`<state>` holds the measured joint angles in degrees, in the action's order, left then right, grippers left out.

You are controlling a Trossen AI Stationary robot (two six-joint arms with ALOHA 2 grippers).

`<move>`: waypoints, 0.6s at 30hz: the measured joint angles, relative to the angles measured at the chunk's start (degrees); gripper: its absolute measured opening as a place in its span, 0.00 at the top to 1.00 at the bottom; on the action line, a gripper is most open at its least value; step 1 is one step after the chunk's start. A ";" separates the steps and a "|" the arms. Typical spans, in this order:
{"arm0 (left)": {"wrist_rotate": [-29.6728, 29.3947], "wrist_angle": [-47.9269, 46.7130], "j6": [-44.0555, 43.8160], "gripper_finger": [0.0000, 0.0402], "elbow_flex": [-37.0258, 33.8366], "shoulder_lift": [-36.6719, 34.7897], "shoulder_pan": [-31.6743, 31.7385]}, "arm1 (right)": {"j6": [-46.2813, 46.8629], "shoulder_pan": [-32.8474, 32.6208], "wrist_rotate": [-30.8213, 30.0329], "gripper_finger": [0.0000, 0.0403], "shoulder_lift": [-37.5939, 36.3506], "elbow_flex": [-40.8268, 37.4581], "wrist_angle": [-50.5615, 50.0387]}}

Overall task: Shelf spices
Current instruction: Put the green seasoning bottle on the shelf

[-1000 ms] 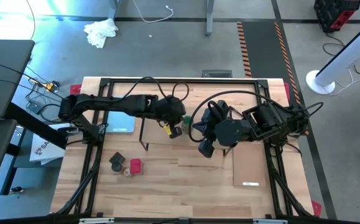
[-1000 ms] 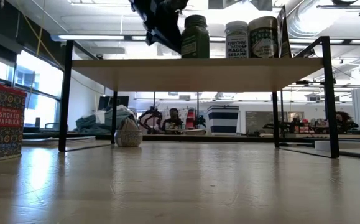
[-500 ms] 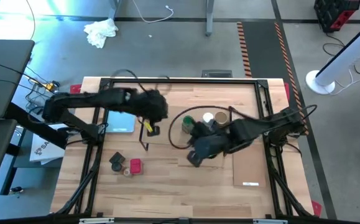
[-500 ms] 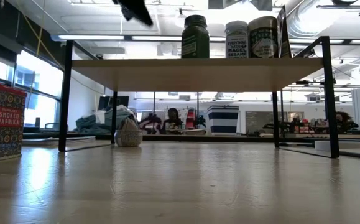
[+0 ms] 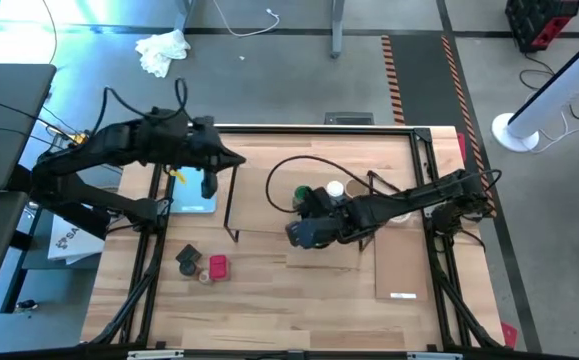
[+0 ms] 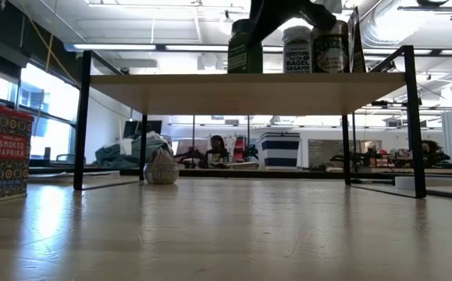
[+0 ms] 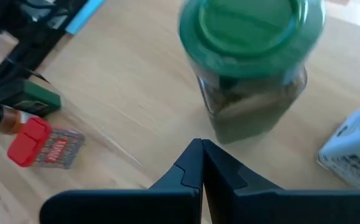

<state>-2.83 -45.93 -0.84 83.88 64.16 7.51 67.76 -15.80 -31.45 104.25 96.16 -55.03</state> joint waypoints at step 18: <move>5.08 3.44 -3.24 1.00 -11.64 0.20 -0.02 | 10.84 1.21 -5.91 1.00 0.04 -1.45 -2.38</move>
<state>2.25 -42.49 -4.09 72.23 64.36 7.49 78.61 -14.59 -37.37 104.29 94.72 -57.41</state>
